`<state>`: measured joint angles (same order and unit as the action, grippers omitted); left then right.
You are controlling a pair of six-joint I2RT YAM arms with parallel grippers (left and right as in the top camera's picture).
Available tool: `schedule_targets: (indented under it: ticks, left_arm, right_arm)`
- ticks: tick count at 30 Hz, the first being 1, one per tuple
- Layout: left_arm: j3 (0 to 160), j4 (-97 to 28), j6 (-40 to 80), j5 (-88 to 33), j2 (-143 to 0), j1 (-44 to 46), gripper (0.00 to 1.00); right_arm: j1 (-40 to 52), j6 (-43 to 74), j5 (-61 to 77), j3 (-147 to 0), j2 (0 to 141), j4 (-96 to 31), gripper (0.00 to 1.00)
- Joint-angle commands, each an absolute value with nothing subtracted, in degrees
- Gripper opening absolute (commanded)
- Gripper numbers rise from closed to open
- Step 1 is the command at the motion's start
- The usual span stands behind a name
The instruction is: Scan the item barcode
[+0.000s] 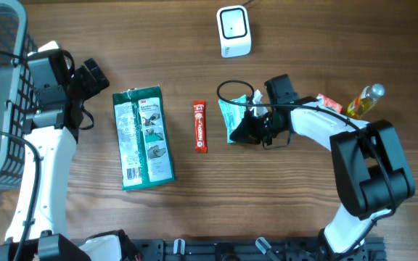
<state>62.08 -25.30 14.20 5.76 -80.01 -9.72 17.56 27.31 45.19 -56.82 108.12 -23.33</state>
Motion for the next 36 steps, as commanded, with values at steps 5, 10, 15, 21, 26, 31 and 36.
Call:
schedule_targets:
  ticks: [5, 10, 15, 21, 26, 31, 36]
  left_arm:
    - [62.7, -25.1, 13.7, 6.1, -79.5, -9.9, 1.0]
    - [62.7, -25.1, 13.7, 6.1, -79.5, -9.9, 1.0]
    - [62.7, -25.1, 13.7, 6.1, -79.5, -9.9, 1.0]
    - [62.7, -25.1, 13.7, 6.1, -79.5, -9.9, 1.0]
    - [62.7, -25.1, 13.7, 6.1, -79.5, -9.9, 1.0]
    - [62.7, -25.1, 13.7, 6.1, -79.5, -9.9, 1.0]
    - [62.7, -25.1, 13.7, 6.1, -79.5, -9.9, 1.0]
  right_arm:
    - [17.8, 22.1, 34.0, -60.1, 96.9, -23.6, 0.04]
    - [17.8, 22.5, 28.1, -57.6, 97.9, -23.8, 0.04]
    - [17.8, 25.1, 19.7, -53.8, 99.9, -24.8, 0.04]
    - [17.8, 27.0, 16.7, -52.8, 102.8, -24.7, 0.04]
    - [17.8, 27.1, 20.3, -56.3, 101.3, -26.7, 0.04]
    - [17.8, 23.3, 18.9, -64.7, 95.8, -31.7, 0.05]
    - [17.8, 24.1, 3.6, -64.8, 96.2, -31.0, 0.04]
